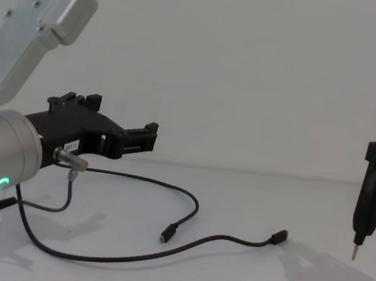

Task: Pick up the data cable with the one hand.

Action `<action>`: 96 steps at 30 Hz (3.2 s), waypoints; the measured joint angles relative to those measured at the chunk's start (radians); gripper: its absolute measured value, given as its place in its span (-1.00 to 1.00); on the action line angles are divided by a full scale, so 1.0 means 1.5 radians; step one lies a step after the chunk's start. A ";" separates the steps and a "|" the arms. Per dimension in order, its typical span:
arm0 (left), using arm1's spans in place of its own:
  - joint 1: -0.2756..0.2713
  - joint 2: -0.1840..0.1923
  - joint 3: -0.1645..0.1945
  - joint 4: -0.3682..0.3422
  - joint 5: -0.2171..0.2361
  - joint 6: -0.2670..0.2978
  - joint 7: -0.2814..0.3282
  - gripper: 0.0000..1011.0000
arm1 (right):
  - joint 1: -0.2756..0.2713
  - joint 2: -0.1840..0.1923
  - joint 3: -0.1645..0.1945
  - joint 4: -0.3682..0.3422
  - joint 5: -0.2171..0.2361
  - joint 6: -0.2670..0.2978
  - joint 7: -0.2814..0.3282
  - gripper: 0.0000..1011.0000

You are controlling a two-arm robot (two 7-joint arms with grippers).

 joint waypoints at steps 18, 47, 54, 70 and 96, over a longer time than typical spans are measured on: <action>0.000 0.000 0.000 0.000 0.000 0.000 0.000 0.98 | 0.000 0.000 0.000 0.000 0.000 0.000 0.000 -0.45; -0.011 0.029 0.007 0.000 -0.030 0.014 -0.094 0.98 | 0.000 0.000 0.000 0.000 0.000 0.000 0.000 -0.45; -0.021 0.054 0.013 -0.004 -0.049 0.031 -0.160 0.98 | 0.000 0.000 0.000 0.000 0.000 0.000 0.000 -0.45; -0.095 0.106 0.060 0.019 -0.070 0.128 -0.335 0.98 | 0.000 0.000 0.000 0.000 0.000 0.000 0.000 -0.45; -0.244 0.040 0.138 0.167 -0.085 0.229 -0.455 0.98 | 0.000 0.000 0.000 0.000 0.000 0.000 0.000 -0.45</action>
